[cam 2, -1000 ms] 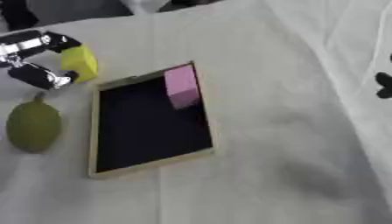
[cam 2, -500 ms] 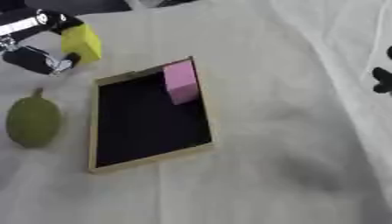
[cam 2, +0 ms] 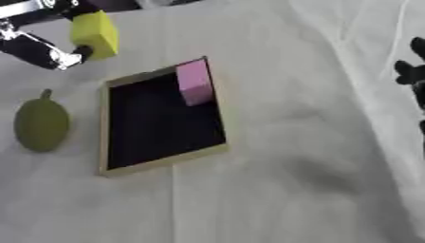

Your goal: Pick up objects on the table and place them in the box.

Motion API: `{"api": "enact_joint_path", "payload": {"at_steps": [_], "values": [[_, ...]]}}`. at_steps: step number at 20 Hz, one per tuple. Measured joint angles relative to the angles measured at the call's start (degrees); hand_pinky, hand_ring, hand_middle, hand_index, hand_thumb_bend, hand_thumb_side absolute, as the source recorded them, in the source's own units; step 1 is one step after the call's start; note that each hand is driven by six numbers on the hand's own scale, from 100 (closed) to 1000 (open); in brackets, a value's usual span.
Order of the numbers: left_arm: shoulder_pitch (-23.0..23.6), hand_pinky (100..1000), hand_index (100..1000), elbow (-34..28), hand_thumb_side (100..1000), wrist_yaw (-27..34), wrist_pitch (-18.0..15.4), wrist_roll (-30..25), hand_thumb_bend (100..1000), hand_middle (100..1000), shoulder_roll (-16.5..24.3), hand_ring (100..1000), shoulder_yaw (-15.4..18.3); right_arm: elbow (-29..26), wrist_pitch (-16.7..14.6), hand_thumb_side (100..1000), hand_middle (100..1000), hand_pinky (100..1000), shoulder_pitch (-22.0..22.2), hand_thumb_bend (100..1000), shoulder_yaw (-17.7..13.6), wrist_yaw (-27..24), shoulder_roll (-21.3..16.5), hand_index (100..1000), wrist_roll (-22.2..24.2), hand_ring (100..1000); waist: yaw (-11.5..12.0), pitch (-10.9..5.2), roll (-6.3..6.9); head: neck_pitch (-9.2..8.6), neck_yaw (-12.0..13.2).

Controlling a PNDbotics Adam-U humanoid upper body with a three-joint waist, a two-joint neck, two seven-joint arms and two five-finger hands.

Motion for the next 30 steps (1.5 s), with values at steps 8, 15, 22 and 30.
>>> {"api": "enact_joint_path", "payload": {"at_steps": [8,15,22,30], "values": [[2.1,900,832,-4.2,108,1.2,0.5,-2.9,213,670,0.0,780,-3.9,0.0,0.5,666,546,923,0.1,100,0.0,-1.6,0.0,834,-0.7,998,-4.3,-2.96,1.79,2.36,-1.2],[4.3,897,820,-7.0,100,0.2,1.1,-4.6,243,646,0.0,773,-6.4,0.0,0.8,666,546,922,0.1,100,0.1,-2.8,-0.1,833,-0.9,996,-5.0,-4.72,1.95,3.32,-1.9],[7.3,897,827,-9.3,100,-2.0,1.3,-3.6,283,652,2.5,777,-6.0,0.0,0.9,666,545,921,1.0,100,0.1,-3.1,-0.3,833,-1.1,996,-4.3,-5.73,1.95,3.38,-2.9],[10.0,895,824,-9.0,100,-3.9,2.1,-1.2,275,648,3.4,770,-4.9,0.0,0.8,664,544,921,1.7,100,-0.1,-3.1,-0.4,833,-1.3,996,-4.2,-5.88,1.93,3.32,-3.4]]}}
